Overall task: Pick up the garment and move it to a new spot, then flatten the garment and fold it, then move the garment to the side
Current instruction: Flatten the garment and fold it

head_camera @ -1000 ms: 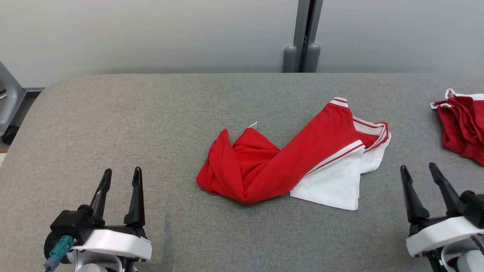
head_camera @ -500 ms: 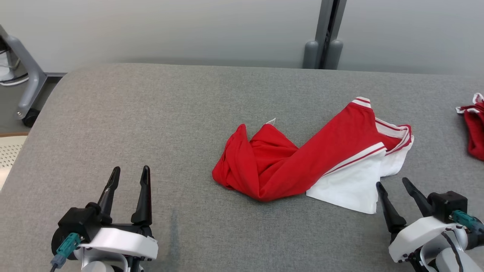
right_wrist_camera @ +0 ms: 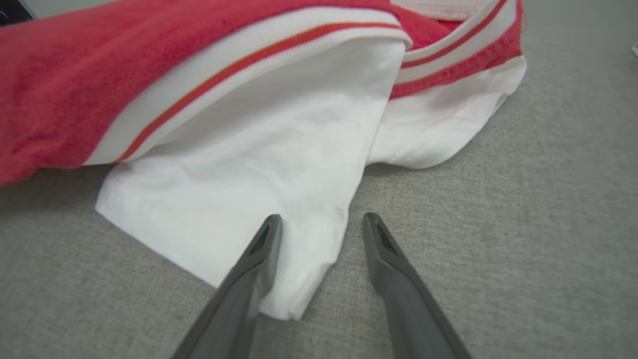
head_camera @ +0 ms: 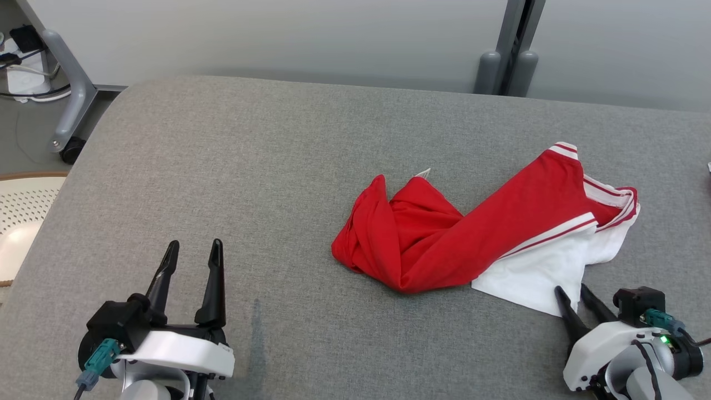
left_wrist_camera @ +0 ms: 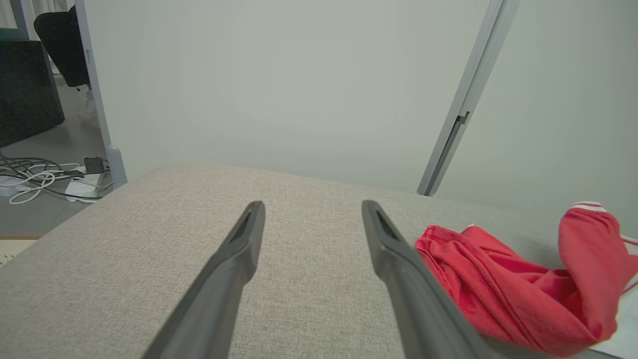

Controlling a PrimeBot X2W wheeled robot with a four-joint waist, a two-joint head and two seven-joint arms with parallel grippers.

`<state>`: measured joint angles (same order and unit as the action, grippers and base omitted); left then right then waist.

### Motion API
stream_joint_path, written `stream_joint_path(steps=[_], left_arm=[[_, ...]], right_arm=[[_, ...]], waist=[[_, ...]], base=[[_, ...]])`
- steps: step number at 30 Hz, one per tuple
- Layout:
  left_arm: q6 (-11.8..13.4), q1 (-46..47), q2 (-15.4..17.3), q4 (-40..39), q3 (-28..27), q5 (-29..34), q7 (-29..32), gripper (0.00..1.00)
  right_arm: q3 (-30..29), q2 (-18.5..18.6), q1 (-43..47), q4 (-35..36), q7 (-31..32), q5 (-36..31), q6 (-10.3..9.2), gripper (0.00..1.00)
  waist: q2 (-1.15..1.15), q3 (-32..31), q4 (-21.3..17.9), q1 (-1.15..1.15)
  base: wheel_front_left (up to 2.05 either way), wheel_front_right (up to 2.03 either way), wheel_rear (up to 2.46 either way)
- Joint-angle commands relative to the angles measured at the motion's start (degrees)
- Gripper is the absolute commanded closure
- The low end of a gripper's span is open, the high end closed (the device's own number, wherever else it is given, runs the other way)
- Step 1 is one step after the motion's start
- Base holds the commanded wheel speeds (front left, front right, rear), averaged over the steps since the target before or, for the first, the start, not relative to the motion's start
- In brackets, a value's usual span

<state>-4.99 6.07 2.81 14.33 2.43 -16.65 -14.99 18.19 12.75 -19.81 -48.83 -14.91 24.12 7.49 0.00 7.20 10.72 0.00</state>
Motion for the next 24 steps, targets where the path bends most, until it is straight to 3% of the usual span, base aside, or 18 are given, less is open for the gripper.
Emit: stream_joint_path(steps=[1, 4, 8, 18, 24], left_arm=[[0.3, 0.0, 0.2, -0.2, -0.4, 0.1, -0.2, 0.00], [0.3, -0.5, 0.2, -0.1, -0.7, 0.3, -0.2, 0.00], [0.2, -0.7, 0.2, 0.1, -1.5, 0.5, -0.2, 0.00], [-0.2, -2.2, 0.2, 0.0, -3.1, 0.8, -0.2, 0.00], [-0.3, -2.4, 0.2, -0.4, -3.1, 1.0, -0.2, 0.00]], right_arm=[[0.5, -0.2, -0.2, -0.7, -0.1, 0.4, 0.01, 1.00], [1.0, 0.2, -0.8, -0.2, -0.3, 1.3, 0.00, 1.00], [0.5, 0.9, 1.2, 5.5, -0.3, 2.1, 0.00, 1.00], [-3.8, 4.3, 13.0, 20.3, -0.3, 2.1, 0.00, 1.00], [-8.1, 4.9, 21.3, 29.4, 3.1, 1.7, 0.00, 1.00]], waist=[[0.00, -0.1, -0.2, 0.00], [0.00, -0.5, -1.1, 0.00], [0.00, -1.4, -2.7, 0.00], [0.00, -3.0, -6.9, 0.00], [0.00, -2.9, -8.5, 0.00]], base=[[0.00, 0.00, 0.00], [0.00, 0.00, 0.00], [0.00, 0.00, 0.00], [0.00, 0.00, 0.00], [0.00, 0.00, 0.00]])
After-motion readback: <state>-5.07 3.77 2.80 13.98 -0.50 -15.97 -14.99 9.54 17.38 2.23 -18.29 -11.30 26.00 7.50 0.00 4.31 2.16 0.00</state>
